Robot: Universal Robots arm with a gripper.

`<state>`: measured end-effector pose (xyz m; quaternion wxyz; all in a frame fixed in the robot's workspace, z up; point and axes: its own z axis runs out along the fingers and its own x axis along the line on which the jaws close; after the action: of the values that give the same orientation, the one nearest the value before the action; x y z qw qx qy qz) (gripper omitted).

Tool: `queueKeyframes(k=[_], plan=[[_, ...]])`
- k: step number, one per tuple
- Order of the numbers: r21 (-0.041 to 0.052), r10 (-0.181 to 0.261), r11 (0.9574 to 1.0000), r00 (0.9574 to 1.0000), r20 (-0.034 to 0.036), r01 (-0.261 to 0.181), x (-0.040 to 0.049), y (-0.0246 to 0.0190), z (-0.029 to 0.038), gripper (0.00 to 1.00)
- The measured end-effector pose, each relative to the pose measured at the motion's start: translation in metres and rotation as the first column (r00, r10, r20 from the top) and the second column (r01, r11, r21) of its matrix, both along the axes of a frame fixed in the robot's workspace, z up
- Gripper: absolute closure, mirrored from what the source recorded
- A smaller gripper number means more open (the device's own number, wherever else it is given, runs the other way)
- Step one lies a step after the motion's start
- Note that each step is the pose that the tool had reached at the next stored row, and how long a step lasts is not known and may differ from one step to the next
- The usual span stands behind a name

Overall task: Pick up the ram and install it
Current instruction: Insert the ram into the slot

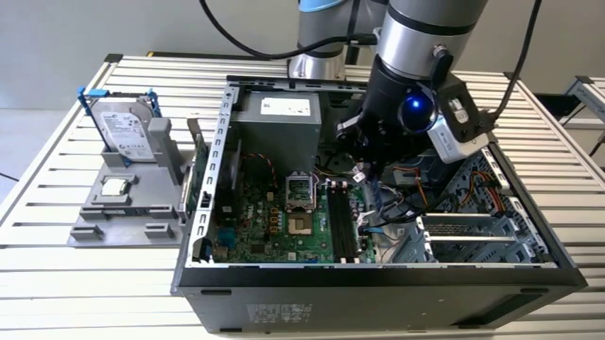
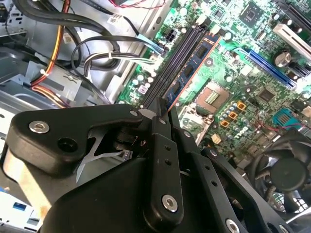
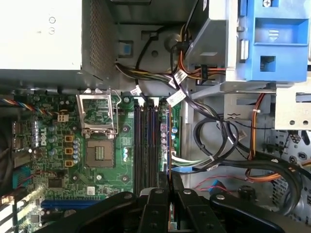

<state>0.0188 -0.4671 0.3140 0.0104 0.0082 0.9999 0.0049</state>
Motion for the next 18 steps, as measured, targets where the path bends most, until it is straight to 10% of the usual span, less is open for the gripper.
queueKeyframes(k=[18], plan=[[-0.0004, -0.025, 0.9997, 0.9997, -0.0008, 0.025, -0.0018, 0.0000, -0.0075, 1.00]])
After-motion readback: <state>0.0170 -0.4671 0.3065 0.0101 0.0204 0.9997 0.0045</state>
